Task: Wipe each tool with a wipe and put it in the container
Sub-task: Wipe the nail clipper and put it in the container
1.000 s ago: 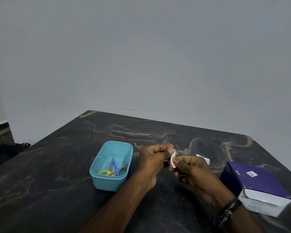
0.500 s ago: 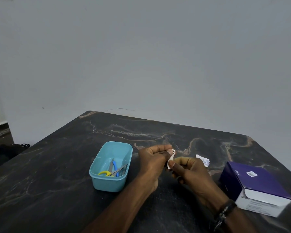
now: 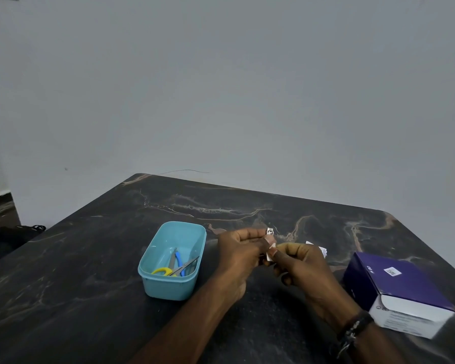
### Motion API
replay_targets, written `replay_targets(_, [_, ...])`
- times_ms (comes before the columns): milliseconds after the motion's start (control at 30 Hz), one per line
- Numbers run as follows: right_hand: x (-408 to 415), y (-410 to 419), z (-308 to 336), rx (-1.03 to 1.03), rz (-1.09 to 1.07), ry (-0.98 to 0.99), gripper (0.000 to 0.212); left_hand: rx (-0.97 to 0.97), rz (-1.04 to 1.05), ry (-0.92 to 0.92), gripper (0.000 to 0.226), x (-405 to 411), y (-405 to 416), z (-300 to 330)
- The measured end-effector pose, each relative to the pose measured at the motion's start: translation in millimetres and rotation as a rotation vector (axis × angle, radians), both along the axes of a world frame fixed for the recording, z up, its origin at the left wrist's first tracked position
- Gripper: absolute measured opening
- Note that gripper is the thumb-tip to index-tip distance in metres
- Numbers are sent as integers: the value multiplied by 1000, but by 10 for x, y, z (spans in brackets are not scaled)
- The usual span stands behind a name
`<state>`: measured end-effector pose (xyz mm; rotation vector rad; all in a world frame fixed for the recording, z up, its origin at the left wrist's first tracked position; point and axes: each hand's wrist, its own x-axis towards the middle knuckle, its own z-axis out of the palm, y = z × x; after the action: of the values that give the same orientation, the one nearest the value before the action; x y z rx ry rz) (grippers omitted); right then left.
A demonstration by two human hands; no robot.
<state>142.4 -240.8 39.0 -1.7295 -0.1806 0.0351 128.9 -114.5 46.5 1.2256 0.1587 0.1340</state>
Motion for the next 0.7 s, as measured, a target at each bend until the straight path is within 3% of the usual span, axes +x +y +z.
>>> replay_targets(200, [-8, -17, 24, -14, -48, -6, 23, 21, 67, -25, 13, 30, 44, 5])
replay_targets(700, [1, -78, 62, 67, -205, -78, 15, 263, -80, -86, 2, 23, -9, -105])
